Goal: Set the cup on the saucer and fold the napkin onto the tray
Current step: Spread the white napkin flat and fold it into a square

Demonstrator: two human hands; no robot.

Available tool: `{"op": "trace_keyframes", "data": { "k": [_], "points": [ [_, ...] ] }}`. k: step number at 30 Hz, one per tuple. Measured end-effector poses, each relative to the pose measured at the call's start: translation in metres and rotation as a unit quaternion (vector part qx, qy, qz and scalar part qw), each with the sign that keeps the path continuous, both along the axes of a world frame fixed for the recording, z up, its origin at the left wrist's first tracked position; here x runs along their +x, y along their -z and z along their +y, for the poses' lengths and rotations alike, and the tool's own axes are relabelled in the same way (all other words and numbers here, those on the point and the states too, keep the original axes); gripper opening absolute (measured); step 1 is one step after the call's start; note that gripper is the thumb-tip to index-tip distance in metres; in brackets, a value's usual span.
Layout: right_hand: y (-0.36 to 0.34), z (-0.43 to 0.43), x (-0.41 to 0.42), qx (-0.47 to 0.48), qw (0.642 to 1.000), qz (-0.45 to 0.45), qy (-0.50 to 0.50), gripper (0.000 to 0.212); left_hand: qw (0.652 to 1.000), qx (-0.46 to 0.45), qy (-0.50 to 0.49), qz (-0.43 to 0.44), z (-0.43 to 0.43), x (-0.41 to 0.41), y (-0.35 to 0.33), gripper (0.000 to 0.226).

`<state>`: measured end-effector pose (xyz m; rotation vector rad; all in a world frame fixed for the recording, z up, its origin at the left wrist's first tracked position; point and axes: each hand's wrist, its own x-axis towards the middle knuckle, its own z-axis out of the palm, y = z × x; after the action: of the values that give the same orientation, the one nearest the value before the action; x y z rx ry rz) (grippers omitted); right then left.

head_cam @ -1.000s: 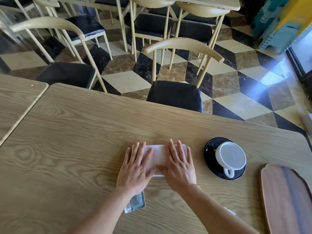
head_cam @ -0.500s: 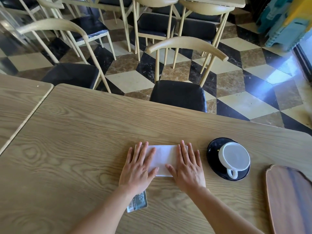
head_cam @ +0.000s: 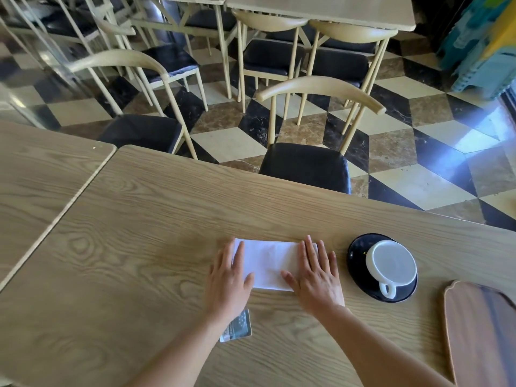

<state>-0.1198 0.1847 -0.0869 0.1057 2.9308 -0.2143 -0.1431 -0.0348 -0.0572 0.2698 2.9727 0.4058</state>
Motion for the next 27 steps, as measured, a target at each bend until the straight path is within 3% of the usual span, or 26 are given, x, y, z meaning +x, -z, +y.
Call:
{"op": "trace_keyframes", "data": {
  "k": [2,5,7,13,20,24,27],
  "points": [
    [-0.002,0.0,-0.001,-0.021,1.0,0.001,0.005,0.092,0.992,0.04,-0.122,-0.001,-0.006,0.005,-0.004,0.063],
    [-0.011,0.003,-0.004,-0.077,0.997,0.018,0.025,0.083,0.975,0.031,-0.2,-0.089,-0.008,0.0,-0.011,0.048],
    [-0.015,0.003,-0.002,-0.095,0.993,0.044,0.046,0.079,0.969,0.019,-0.214,-0.123,-0.003,-0.003,-0.017,0.044],
    [-0.015,-0.001,0.005,-0.091,0.993,0.01,0.078,0.092,0.962,0.018,-0.231,-0.147,0.005,-0.011,-0.022,0.031],
    [-0.015,0.0,0.003,-0.115,0.989,0.017,0.094,0.094,0.937,0.039,-0.243,-0.248,0.006,-0.024,-0.032,0.015],
    [-0.017,0.001,0.001,-0.118,0.989,0.004,0.091,0.094,0.936,0.141,-0.272,-0.173,0.011,-0.019,-0.034,0.016],
    [-0.022,0.001,-0.001,-0.066,0.996,0.057,-0.008,0.083,0.923,0.226,-0.299,-0.085,0.02,-0.008,-0.038,0.017]
  ]
}}
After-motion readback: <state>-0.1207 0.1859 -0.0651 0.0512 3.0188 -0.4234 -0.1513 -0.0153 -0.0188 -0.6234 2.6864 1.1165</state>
